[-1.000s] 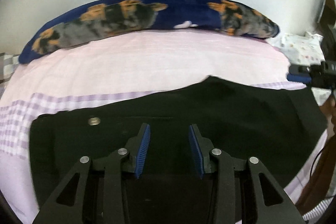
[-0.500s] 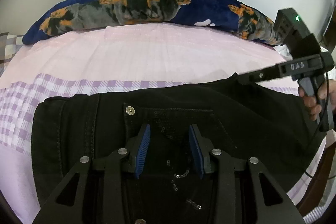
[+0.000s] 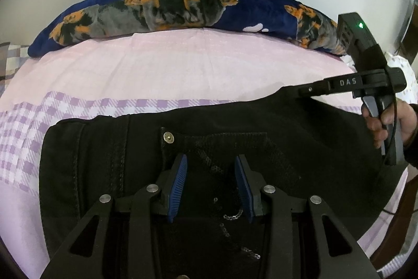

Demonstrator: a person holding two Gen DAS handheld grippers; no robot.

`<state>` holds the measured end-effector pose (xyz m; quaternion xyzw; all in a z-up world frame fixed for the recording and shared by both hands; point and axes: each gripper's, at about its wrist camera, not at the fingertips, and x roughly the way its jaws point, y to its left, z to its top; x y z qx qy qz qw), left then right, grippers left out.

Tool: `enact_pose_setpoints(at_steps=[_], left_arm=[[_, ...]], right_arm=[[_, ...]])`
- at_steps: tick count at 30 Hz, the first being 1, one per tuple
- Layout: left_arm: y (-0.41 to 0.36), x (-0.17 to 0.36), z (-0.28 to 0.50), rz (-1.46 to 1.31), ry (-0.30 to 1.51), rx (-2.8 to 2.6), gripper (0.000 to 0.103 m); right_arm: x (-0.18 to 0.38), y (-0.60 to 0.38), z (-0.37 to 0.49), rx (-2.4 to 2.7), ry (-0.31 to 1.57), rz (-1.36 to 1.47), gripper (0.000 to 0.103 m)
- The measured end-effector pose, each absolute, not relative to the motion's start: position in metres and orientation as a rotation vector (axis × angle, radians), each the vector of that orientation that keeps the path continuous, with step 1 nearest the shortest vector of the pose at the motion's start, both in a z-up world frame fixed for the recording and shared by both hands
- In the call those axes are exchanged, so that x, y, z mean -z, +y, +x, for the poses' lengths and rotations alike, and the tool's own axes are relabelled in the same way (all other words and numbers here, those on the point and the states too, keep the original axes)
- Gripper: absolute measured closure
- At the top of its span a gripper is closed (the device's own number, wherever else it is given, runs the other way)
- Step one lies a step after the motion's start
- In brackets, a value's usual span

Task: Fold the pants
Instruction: 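Move both grippers to the waistband of the folded trousers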

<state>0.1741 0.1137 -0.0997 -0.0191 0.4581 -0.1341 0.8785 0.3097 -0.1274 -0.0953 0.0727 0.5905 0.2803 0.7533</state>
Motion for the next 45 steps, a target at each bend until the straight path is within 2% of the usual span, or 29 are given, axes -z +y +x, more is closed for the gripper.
enact_pose_setpoints(at_steps=[2, 3, 5, 12, 22, 30, 37, 45], left_arm=[[0.111, 0.099, 0.175, -0.023, 0.961, 0.272, 0.063], [0.110, 0.098, 0.176, -0.019, 0.968, 0.267, 0.063], [0.107, 0.092, 0.176, -0.020, 0.975, 0.255, 0.063], [0.064, 0.068, 0.167, 0.038, 0.915, 0.367, 0.057], [-0.027, 0.088, 0.194, 0.067, 1.011, 0.598, 0.056], [-0.044, 0.109, 0.241, 0.023, 1.073, 0.555, 0.056], [-0.053, 0.109, 0.236, 0.094, 1.059, 0.509, 0.056], [-0.061, 0.094, 0.217, 0.178, 1.018, 0.426, 0.056]], right_arm=[[0.092, -0.124, 0.306, -0.606, 1.277, 0.127, 0.088], [0.090, -0.124, 0.305, -0.593, 1.278, 0.127, 0.080], [0.074, -0.134, 0.302, -0.579, 1.229, 0.198, 0.077], [0.039, -0.176, 0.268, -0.493, 1.149, 0.286, 0.076], [0.069, -0.208, 0.225, -0.360, 1.207, 0.297, 0.076], [0.077, -0.247, 0.216, -0.249, 1.175, 0.377, 0.078], [0.078, -0.260, 0.204, -0.223, 1.165, 0.430, 0.078], [0.063, -0.271, 0.182, -0.175, 1.137, 0.423, 0.067]])
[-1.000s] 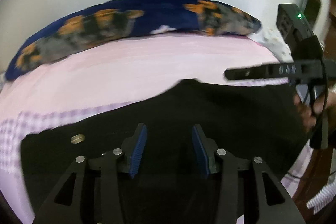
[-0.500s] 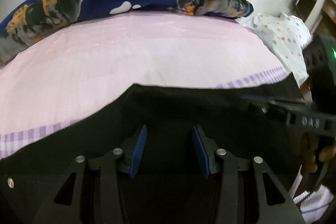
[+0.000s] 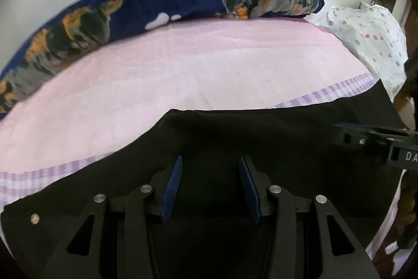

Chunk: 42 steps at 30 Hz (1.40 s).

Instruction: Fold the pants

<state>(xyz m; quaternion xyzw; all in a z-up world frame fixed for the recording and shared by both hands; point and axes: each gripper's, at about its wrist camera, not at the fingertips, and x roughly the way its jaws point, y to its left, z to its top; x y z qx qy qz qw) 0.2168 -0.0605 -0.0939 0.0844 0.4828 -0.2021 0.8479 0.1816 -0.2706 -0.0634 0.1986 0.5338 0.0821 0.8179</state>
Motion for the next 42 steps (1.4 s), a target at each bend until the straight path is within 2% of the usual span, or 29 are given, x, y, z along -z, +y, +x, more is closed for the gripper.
enact_pose_setpoints(at_steps=[5, 9, 21, 34, 38, 42], left_arm=[[-0.062, 0.084, 0.193, 0.231, 1.003, 0.356, 0.056], [-0.066, 0.079, 0.165, 0.274, 1.009, 0.347, 0.052], [-0.072, 0.094, 0.104, 0.301, 1.052, 0.372, 0.049], [-0.058, 0.103, 0.092, 0.211, 1.123, 0.340, 0.046], [-0.056, 0.100, 0.090, 0.207, 1.113, 0.329, 0.046], [-0.055, 0.085, 0.089, 0.174, 1.053, 0.354, 0.046]], right_arm=[[0.052, -0.290, 0.150, -0.101, 1.121, 0.421, 0.066], [0.044, -0.311, 0.120, -0.032, 1.118, 0.422, 0.061], [0.039, -0.397, 0.021, 0.221, 1.081, 0.465, 0.063], [0.035, -0.472, -0.040, 0.390, 0.979, 0.663, 0.057], [0.036, -0.492, -0.041, 0.418, 0.942, 0.742, 0.052], [0.039, -0.512, -0.048, 0.453, 0.904, 0.797, 0.052]])
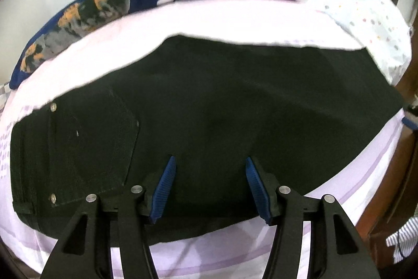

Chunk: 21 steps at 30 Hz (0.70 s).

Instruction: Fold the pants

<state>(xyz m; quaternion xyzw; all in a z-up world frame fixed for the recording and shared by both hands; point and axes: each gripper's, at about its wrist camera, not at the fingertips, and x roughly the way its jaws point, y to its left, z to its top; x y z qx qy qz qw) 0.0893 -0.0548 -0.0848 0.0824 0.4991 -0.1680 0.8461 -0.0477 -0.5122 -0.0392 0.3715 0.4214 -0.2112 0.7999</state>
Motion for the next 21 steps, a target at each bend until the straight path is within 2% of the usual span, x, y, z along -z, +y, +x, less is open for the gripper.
enact_pose_setpoints(at_steps=[7, 14, 16, 18, 19, 21], left_arm=[[-0.075, 0.072, 0.094, 0.167, 1.029, 0.455, 0.046], [-0.099, 0.085, 0.091, 0.218, 1.082, 0.532, 0.046], [-0.100, 0.093, 0.091, 0.227, 1.109, 0.532, 0.046], [-0.102, 0.101, 0.091, 0.238, 1.140, 0.527, 0.046], [-0.101, 0.104, 0.091, 0.235, 1.141, 0.526, 0.045], [-0.102, 0.104, 0.090, 0.243, 1.129, 0.525, 0.044]], right_arm=[[0.045, -0.545, -0.049, 0.488, 0.831, 0.885, 0.052], [0.049, -0.566, -0.036, 0.499, 0.785, 0.928, 0.056], [0.048, -0.566, -0.032, 0.503, 0.785, 0.913, 0.062], [0.049, -0.566, -0.030, 0.501, 0.793, 0.892, 0.082], [0.050, -0.565, -0.028, 0.499, 0.806, 0.886, 0.088], [0.050, -0.565, -0.027, 0.493, 0.811, 0.888, 0.092]])
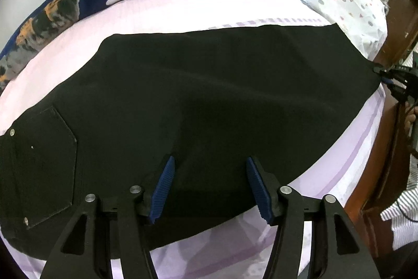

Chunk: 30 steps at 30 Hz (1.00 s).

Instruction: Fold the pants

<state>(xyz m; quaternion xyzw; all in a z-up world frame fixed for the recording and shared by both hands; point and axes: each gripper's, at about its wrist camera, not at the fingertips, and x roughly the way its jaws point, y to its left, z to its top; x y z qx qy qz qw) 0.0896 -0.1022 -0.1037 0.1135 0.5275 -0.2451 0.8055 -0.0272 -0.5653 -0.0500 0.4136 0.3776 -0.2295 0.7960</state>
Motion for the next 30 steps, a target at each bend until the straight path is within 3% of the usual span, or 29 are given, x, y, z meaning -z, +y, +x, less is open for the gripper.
enact_pose_setpoints(at_steps=[9, 17, 24, 30], left_arm=[[-0.060, 0.083, 0.106, 0.054, 1.120, 0.475, 0.044], [0.003, 0.054, 0.115, -0.088, 1.055, 0.383, 0.042], [0.047, 0.051, 0.112, -0.180, 1.043, 0.336, 0.041], [0.063, 0.058, 0.109, -0.220, 1.051, 0.325, 0.041]], right_arm=[[-0.001, -0.525, 0.005, 0.302, 0.710, 0.943, 0.094], [-0.027, -0.410, 0.083, -0.022, 0.769, 0.884, 0.094], [-0.014, -0.291, 0.129, -0.287, 0.916, 0.811, 0.094], [0.038, -0.208, 0.133, -0.402, 1.141, 0.705, 0.093]])
